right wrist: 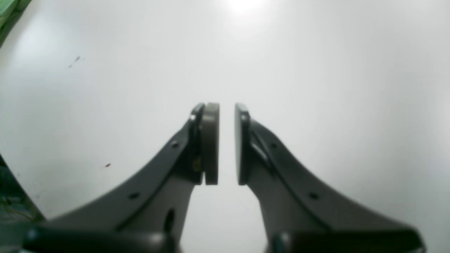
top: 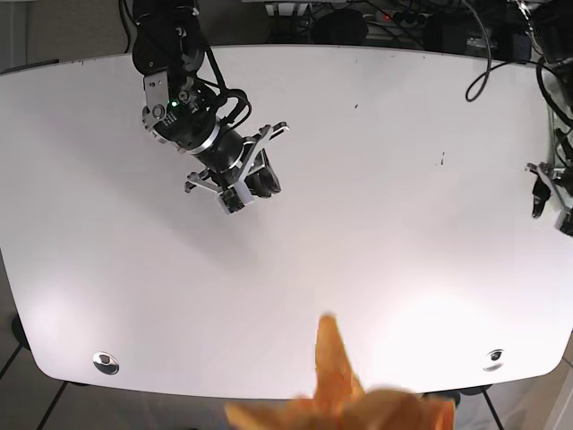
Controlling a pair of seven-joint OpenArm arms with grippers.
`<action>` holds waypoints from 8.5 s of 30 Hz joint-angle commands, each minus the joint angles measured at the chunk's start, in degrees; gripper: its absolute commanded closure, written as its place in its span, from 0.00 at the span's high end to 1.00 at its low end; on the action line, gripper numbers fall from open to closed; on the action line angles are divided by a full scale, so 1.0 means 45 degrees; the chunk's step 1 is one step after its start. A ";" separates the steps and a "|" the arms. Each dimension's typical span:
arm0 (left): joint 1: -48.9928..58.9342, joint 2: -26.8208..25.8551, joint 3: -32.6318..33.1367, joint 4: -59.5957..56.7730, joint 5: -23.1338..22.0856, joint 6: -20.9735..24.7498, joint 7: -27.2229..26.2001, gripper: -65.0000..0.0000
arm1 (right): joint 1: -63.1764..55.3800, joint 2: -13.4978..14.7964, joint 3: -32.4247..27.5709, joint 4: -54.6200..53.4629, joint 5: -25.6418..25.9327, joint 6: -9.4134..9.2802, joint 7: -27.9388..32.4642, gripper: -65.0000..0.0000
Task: Fold the T-shirt properly
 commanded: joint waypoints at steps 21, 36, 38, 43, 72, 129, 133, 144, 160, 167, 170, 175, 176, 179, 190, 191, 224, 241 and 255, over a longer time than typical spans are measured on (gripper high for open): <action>-0.0527 0.8077 0.2543 0.1816 0.3748 0.0128 0.0825 0.58 | 0.2220 0.0473 0.0701 -0.1060 0.0099 0.0023 0.0306 0.69; -0.0410 0.7276 -0.2438 0.1855 0.3651 0.0128 0.0766 0.41 | 0.7397 -0.0601 -0.7641 -0.7546 0.0079 0.0121 0.0970 0.70; -0.0410 0.7276 -0.2438 0.1836 0.3651 0.0128 0.0766 0.41 | 0.7846 -0.0894 -0.8578 -0.8776 0.0079 0.0121 0.1595 0.70; -0.0391 0.7276 -0.2419 0.1875 0.3651 0.0128 0.0766 0.40 | 0.8706 -0.1617 -0.9125 -1.1765 0.0060 0.0004 0.3588 0.69; 0.0274 0.7745 0.0238 0.3438 0.3651 0.0128 0.0786 0.40 | 1.2105 -0.1090 -0.2073 -0.2486 -0.2870 0.1098 0.0540 0.03; -0.1387 0.9620 0.6978 -0.1583 0.1834 0.0548 -0.2379 0.67 | 1.5680 -0.0738 -0.1487 -0.2564 -0.2968 0.1117 -0.0495 0.03; -0.1895 0.9601 0.7681 -0.2951 0.1834 0.1506 -0.3258 0.67 | 1.5680 -0.0738 -0.1487 -0.2564 -0.2968 0.1117 -0.0495 0.03; -0.2501 0.9620 0.8365 -0.4709 0.1853 0.3615 -0.4470 0.67 | 1.5680 -0.0718 -0.1487 -0.2544 -0.2968 0.1117 -0.0495 0.03; -0.2168 0.8331 0.5962 0.0625 0.1853 0.2443 -0.1324 0.00 | 1.5817 -0.0269 -0.0061 -0.6080 -0.3027 0.1039 0.0774 0.03; -0.5529 0.6709 0.1547 0.2949 0.1873 0.0978 0.2387 0.00 | 1.6872 0.0551 0.1991 -1.1453 -0.3027 0.0961 0.3216 0.03; -0.8459 0.5420 0.1215 0.2695 0.1873 0.0978 0.3755 0.00 | 1.7555 0.0884 0.3045 -1.2898 -0.2968 0.0433 0.3568 0.03; -1.3206 0.4345 0.1215 0.0527 0.1873 0.0978 0.5005 0.00 | 1.7888 0.0981 0.3886 -1.3270 -0.2851 0.0043 0.3939 0.03; -1.3519 0.4326 0.1215 0.0371 0.1873 0.0978 0.5005 0.00 | 1.7809 0.0942 0.4179 -1.3231 -0.2851 0.0101 0.3842 0.03; -1.3617 0.4033 0.1195 0.0703 0.1892 0.0978 0.5025 0.00 | 1.6227 0.0923 0.4862 -1.0925 -0.2851 0.0590 0.2240 0.03; -0.4063 0.4521 -0.1442 0.3438 0.1502 0.0128 0.5240 0.00 | 0.4291 -0.0113 0.6562 -0.2271 0.1310 -0.0465 -0.0613 0.03; -0.3438 0.4677 -0.1735 0.3438 0.1502 0.0128 0.5220 0.00 | 0.3607 -0.0113 0.6757 -0.2251 0.1838 -0.0465 -0.0613 0.03; 0.1973 0.5303 -0.3630 0.3340 0.1521 0.0128 0.3657 0.00 | 0.0168 0.1880 0.1404 -0.0161 0.0627 -0.0387 -0.0613 0.96; 0.1954 0.5303 -0.3103 0.3340 0.1521 0.0128 0.3657 0.00 | 0.5736 0.0981 -0.1116 -0.7917 0.0783 -0.0368 -0.0144 0.96; 0.1231 0.5303 -0.3025 0.3457 0.1502 0.0128 0.3716 0.00 | 0.5091 0.1040 -0.0608 -0.6940 0.2521 -0.0446 0.0384 0.03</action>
